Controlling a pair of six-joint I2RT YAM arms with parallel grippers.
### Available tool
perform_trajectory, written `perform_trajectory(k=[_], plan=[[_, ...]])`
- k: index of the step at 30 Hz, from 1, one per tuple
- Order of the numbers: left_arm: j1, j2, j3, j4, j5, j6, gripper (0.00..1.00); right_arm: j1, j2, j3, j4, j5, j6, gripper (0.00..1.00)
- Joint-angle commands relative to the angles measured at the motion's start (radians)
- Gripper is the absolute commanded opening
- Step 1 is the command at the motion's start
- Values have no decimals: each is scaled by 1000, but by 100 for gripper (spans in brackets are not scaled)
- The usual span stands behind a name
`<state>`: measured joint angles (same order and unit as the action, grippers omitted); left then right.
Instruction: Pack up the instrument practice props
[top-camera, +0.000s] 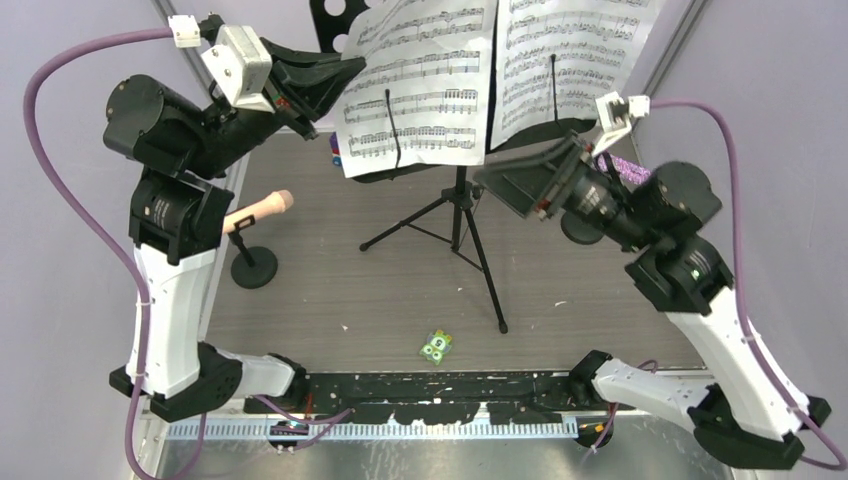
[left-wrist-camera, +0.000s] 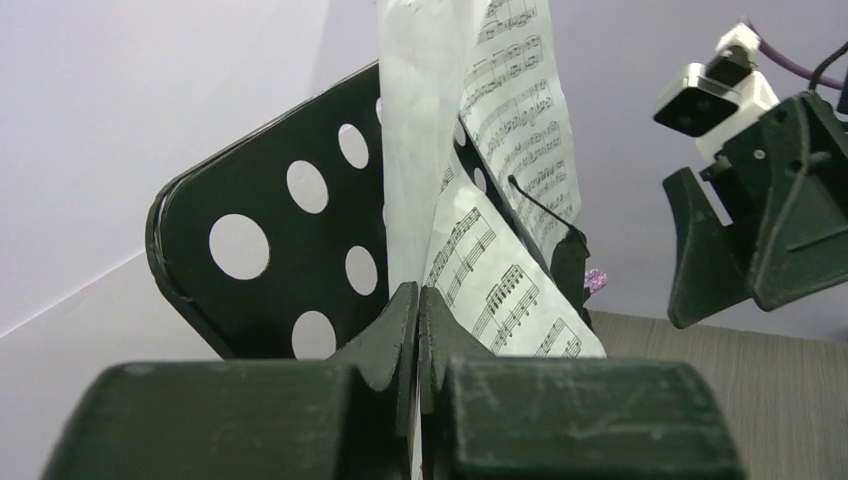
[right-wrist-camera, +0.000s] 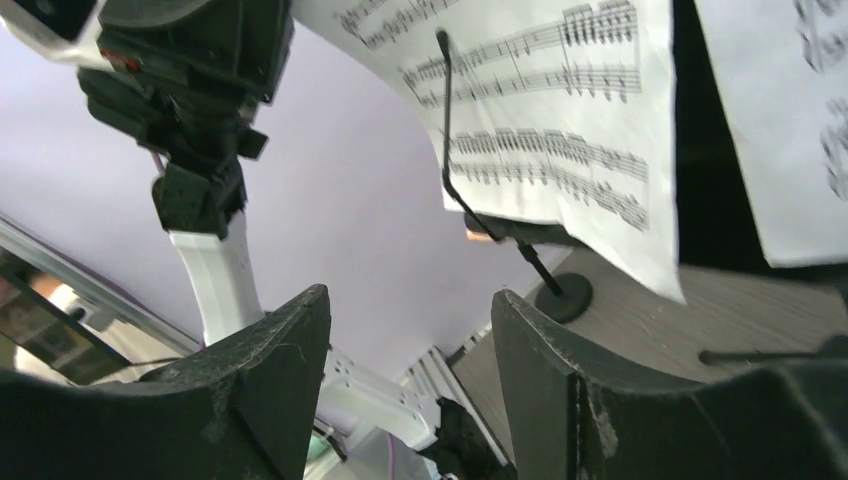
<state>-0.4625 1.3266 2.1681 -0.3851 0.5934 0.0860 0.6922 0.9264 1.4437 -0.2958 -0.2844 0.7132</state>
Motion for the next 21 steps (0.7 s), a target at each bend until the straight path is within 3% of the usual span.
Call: perform_trajectory(k=[1, 13, 21], plan=[[-1, -28, -17, 39, -36, 3, 0, 5, 135, 122, 108, -51, 82, 65], [-1, -34, -49, 47, -49, 12, 0, 100, 370, 308, 93, 7, -13, 64], [-1, -36, -54, 48, -47, 14, 0, 110, 433, 341, 162, 12, -9, 54]])
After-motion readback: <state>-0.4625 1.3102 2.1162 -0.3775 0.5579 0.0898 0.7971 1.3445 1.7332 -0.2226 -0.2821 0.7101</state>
